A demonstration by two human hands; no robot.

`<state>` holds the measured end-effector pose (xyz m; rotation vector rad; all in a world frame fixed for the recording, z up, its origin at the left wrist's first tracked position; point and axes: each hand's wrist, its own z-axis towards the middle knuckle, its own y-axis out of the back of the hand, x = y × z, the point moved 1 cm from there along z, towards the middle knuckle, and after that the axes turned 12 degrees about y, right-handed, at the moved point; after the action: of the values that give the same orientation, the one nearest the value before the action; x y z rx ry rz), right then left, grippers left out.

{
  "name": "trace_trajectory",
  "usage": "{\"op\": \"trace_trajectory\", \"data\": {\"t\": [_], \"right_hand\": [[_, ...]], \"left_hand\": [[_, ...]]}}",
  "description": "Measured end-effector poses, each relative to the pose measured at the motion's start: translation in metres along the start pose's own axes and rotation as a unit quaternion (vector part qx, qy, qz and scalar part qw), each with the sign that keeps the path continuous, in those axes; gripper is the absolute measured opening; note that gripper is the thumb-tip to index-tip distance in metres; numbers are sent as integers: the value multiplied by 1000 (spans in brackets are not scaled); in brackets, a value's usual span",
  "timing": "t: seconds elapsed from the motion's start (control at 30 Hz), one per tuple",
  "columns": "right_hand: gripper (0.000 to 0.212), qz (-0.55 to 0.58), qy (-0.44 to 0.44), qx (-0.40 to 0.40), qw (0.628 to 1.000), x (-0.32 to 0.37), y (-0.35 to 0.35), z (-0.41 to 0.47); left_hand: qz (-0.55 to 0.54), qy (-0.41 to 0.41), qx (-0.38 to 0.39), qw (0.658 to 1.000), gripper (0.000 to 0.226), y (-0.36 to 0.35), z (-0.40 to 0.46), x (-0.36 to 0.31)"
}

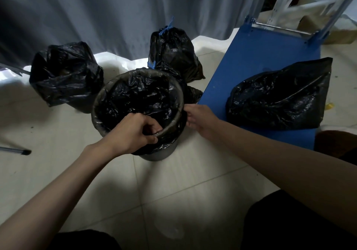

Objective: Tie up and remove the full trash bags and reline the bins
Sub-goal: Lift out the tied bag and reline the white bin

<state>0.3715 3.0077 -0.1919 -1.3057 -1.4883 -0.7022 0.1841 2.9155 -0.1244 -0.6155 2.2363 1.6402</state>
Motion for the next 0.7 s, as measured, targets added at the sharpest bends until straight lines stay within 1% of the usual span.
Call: {"op": "trace_trajectory", "data": {"t": [0.1,0.17,0.2,0.23,0.3,0.33,0.4,0.47,0.57,0.63,0.7], "right_hand": [[6,-63,35,-38,997,3,0,2],[16,-97,49,-53,993,4,0,5],[19,-96,47,-56,993,4,0,5],[16,-97,43,-60,993,4,1,5],[5,-120,22,-77,990,5,7,4],[11,-132,11,-92,987,4,12,5],[10,-138,7,-113,984,5,17,4],[8,-159,28,-125,979,7,16,5],[24,-211,89,-156,961,12,16,6],[27,-226,118,-173,951,11,20,9],[26,-246,129,-180,944,10,21,9]], "left_hand": [[4,1,1,1000,17,0,0,1],[5,3,2,1000,17,0,1,1],[6,4,2,1000,17,0,1,1],[7,4,3,1000,16,0,1,1],[7,3,6,1000,15,0,0,1],[6,2,9,1000,16,1,0,1],[4,-1,14,1000,17,1,-1,1],[6,-1,15,1000,18,2,-2,0],[13,-1,20,1000,20,3,-4,-1],[15,-1,24,1000,20,3,-5,-1],[18,0,25,1000,20,4,-6,-1]]}}
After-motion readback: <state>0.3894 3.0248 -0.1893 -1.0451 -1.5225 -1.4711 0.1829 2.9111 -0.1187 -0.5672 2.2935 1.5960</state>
